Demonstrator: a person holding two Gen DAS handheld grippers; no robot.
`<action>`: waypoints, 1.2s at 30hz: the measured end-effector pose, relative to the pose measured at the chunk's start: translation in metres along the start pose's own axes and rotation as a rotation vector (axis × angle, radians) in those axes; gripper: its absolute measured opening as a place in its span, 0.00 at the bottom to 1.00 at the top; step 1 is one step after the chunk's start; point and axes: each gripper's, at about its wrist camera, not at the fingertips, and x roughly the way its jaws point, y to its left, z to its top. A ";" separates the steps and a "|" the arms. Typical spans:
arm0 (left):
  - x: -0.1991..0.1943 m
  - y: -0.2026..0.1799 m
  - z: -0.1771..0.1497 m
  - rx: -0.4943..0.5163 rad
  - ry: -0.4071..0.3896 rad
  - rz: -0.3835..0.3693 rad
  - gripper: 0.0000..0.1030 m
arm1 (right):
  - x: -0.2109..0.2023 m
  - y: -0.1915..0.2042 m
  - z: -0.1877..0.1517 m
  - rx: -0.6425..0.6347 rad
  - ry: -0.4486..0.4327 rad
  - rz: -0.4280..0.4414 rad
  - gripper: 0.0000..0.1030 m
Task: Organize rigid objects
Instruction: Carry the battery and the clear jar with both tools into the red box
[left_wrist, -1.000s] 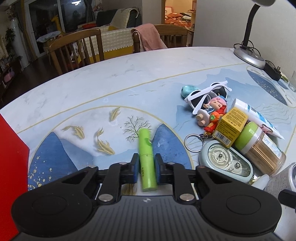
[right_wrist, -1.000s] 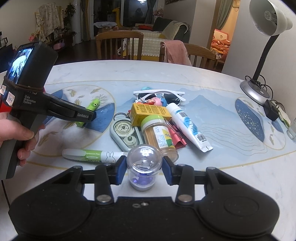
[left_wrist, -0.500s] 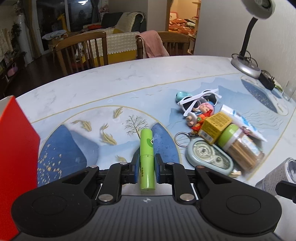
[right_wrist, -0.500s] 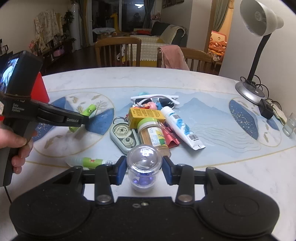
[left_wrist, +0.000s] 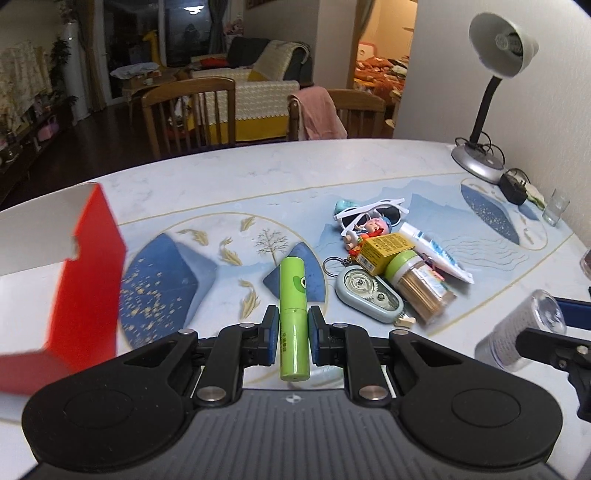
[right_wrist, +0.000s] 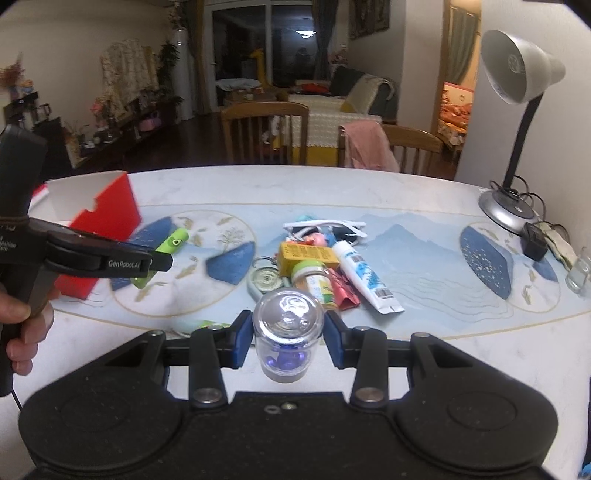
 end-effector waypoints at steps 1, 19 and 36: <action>-0.007 0.000 -0.001 -0.008 -0.002 0.004 0.16 | -0.004 0.001 0.002 -0.009 -0.005 0.016 0.39; -0.088 0.076 -0.005 -0.103 -0.018 0.092 0.16 | -0.026 0.076 0.056 -0.167 0.005 0.206 0.39; -0.081 0.244 0.013 -0.086 0.008 0.123 0.16 | 0.050 0.230 0.120 -0.247 0.028 0.257 0.39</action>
